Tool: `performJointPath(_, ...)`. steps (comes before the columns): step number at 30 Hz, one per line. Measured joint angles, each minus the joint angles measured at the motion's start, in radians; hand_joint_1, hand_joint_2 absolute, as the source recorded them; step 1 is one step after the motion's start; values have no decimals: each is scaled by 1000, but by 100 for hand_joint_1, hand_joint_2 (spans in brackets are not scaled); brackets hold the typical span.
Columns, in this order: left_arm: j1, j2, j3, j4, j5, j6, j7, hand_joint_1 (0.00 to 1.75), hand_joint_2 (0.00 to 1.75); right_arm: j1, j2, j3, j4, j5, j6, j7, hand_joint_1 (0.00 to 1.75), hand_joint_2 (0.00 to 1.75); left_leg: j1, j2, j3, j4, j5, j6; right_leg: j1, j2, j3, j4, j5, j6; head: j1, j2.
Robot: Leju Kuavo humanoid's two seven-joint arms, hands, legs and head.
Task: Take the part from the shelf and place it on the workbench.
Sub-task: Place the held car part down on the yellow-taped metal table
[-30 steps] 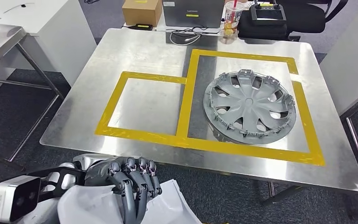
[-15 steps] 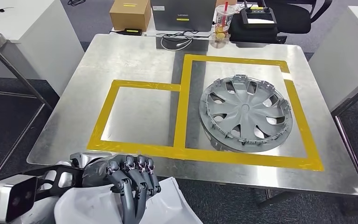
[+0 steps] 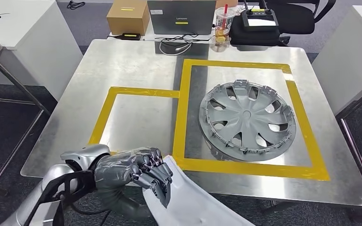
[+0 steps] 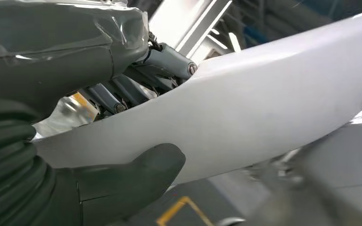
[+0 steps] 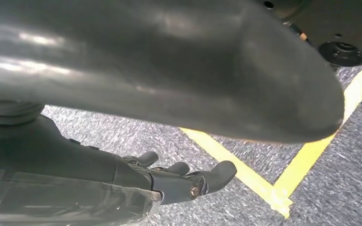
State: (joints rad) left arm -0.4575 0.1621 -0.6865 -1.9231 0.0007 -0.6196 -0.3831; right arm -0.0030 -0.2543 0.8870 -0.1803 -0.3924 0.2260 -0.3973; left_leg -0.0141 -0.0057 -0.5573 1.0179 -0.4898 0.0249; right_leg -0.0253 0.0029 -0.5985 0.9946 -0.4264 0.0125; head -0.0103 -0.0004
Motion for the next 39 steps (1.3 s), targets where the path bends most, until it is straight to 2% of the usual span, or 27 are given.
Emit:
performJointPath(2, -24, 18, -1, 8, -65, 24, -1, 175, 175, -3, 4, 0, 0, 1, -2, 2, 0, 0, 6, 0, -45, 96, -49, -15, -4, 1, 6, -1, -3, -8, -4, 0)
performJointPath(4, -51, 40, -5, 32, -157, 62, 5, 175, 175, -7, 8, 1, 0, 3, -4, 2, 0, 0, 14, 0, -119, 233, -99, -26, -4, 1, 8, -1, -5, -12, -7, 0)
performJointPath(5, -63, 51, -8, 52, -205, 83, 10, 175, 175, -8, 11, 1, 0, 4, -4, 2, 0, 0, 18, 1, -144, 272, -102, -29, -4, 2, 9, 0, -6, -12, -7, 0)
performJointPath(6, -76, 63, -11, 75, -249, 103, 13, 175, 175, -8, 13, 1, 0, 3, -3, 1, 0, 0, 20, 1, -151, 270, -86, -30, -4, 4, 11, 0, -6, -13, -8, 0)
performJointPath(7, -91, 73, -14, 101, -283, 121, 12, 175, 175, -8, 15, 1, 0, 2, -2, 0, 0, 0, 22, 1, -137, 228, -51, -28, -4, 6, 13, 0, -7, -13, -8, 0)
performJointPath(9, -123, 91, -22, 151, -338, 149, 13, 175, 175, -7, 20, 1, 0, 0, 2, -4, 0, 0, 21, 0, -75, 83, 25, -18, -2, 10, 16, -1, -8, -11, -8, 0)
performJointPath(10, -139, 97, -27, 178, -364, 162, 16, 175, 175, -7, 23, 1, 0, -3, 3, -5, 0, 0, 19, 0, -50, 27, 45, -13, 0, 12, 16, -1, -9, -8, -8, 0)
performJointPath(11, -153, 100, -32, 205, -390, 175, 22, 175, 175, -6, 24, 1, 0, -5, 3, -6, 0, 0, 16, -1, -37, -4, 52, -9, 1, 12, 14, -1, -8, -4, -8, 0)
performJointPath(13, -176, 102, -42, 259, -437, 201, 37, 175, 175, -4, 28, 1, 1, -9, 2, -9, 0, 0, 10, -1, -35, -15, 49, -1, 2, 12, 10, -3, -6, 7, -8, 0)
performJointPath(15, -196, 102, -54, 309, -497, 236, 62, 175, 175, -2, 30, 1, 2, -11, -2, -13, 0, 0, 13, 2, -27, -28, 58, 12, 1, 10, 2, 10, -13, 14, -7, 0)
performJointPath(16, -208, 101, -61, 334, -537, 261, 79, 175, 175, -2, 31, 1, 2, -11, -5, -14, 0, 0, 15, 3, -22, -34, 63, 18, 1, 9, -14, 41, -28, 13, -7, 0)
performJointPath(17, -217, 99, -67, 358, -579, 288, 97, 175, 175, -2, 32, 1, 2, -12, -9, -15, 0, 0, 16, 4, -19, -39, 67, 24, 1, 8, -42, 96, -52, 11, -6, 0)
performJointPath(19, -228, 93, -78, 411, -652, 334, 130, 175, 175, -2, 33, 1, 3, -13, -14, -16, 0, 0, 13, 5, -20, -40, 68, 28, 1, 7, -113, 238, -104, 8, -5, 0)
performJointPath(20, -230, 89, -83, 437, -681, 349, 145, 175, 175, -2, 35, 1, 5, -13, -16, -16, 0, 0, 12, 5, -20, -39, 68, 28, 1, 7, -140, 286, -116, 10, -6, 0)
performJointPath(21, -231, 84, -87, 464, -705, 361, 160, 175, 175, -1, 36, 1, 6, -14, -16, -16, 0, 0, 11, 5, -20, -39, 68, 28, 0, 7, -148, 296, -111, 16, -5, 0)
performJointPath(22, -232, 78, -90, 490, -725, 369, 173, 175, 175, 0, 37, 1, 8, -15, -17, -17, 0, 0, 11, 5, -20, -38, 67, 27, 0, 6, -136, 263, -91, 24, -5, 0)
performJointPath(24, -238, 67, -92, 547, -760, 383, 197, 175, 175, 0, 37, 1, 11, -16, -17, -18, 0, 0, 10, 4, -21, -31, 63, 22, -1, 1, -68, 116, -34, 35, -5, 0)
performJointPath(25, -241, 62, -90, 577, -776, 390, 205, 175, 175, -1, 37, 1, 13, -17, -17, -18, 0, 0, 7, 3, -22, -26, 59, 17, -1, -1, -37, 54, -11, 33, -6, 0)
performJointPath(26, -243, 57, -87, 608, -790, 397, 214, 175, 175, -1, 37, 1, 14, -17, -16, -19, 0, 0, 5, 3, -24, -22, 56, 12, 0, -2, -17, 16, 1, 27, -7, 0)
performJointPath(29, -244, 43, -65, 699, -829, 422, 236, 175, 175, 0, 40, 1, 19, -17, -16, -20, 0, 0, 4, 5, -28, -16, 50, 1, 2, 0, -10, 5, 9, 7, -8, 0)
performJointPath(31, -244, 37, -40, 751, -849, 436, 246, 175, 175, 0, 42, 1, 20, -15, -16, -20, 0, 0, 8, 5, -44, 18, 26, -11, -3, 2, -9, 3, 10, -3, -11, 0)
performJointPath(32, -243, 35, -25, 774, -858, 442, 249, 175, 175, 0, 43, 1, 21, -13, -15, -19, 0, 0, 11, 5, -65, 63, 0, -18, -6, 2, -8, 2, 11, -7, -13, 0)
performJointPath(34, -235, 33, 5, 819, -882, 451, 254, 175, 175, -1, 43, 2, 22, -7, -15, -15, 0, 0, 16, 5, -128, 197, -60, -28, -5, 4, -8, 3, 11, -10, -16, 0)
performJointPath(35, -227, 32, 17, 838, -897, 453, 256, 175, 175, -1, 44, 3, 22, -3, -15, -12, 0, 0, 18, 5, -155, 251, -76, -31, -5, 4, -8, 3, 10, -10, -17, 0)
performJointPath(36, -218, 32, 29, 854, -911, 453, 257, 175, 175, -1, 45, 4, 22, 1, -15, -9, 0, 0, 20, 5, -168, 273, -75, -31, -5, 5, -8, 3, 10, -10, -17, 0)
performJointPath(37, -209, 32, 40, 867, -924, 452, 258, 175, 175, -1, 45, 5, 22, 4, -15, -6, 0, 0, 20, 5, -162, 254, -55, -30, -4, 5, -8, 3, 10, -10, -18, 0)
performJointPath(39, -199, 33, 62, 885, -942, 447, 259, 175, 175, -5, 46, 8, 21, 10, -15, -3, 0, 0, 21, 5, -98, 118, 11, -24, -4, 6, -7, 3, 10, -9, -19, 0)
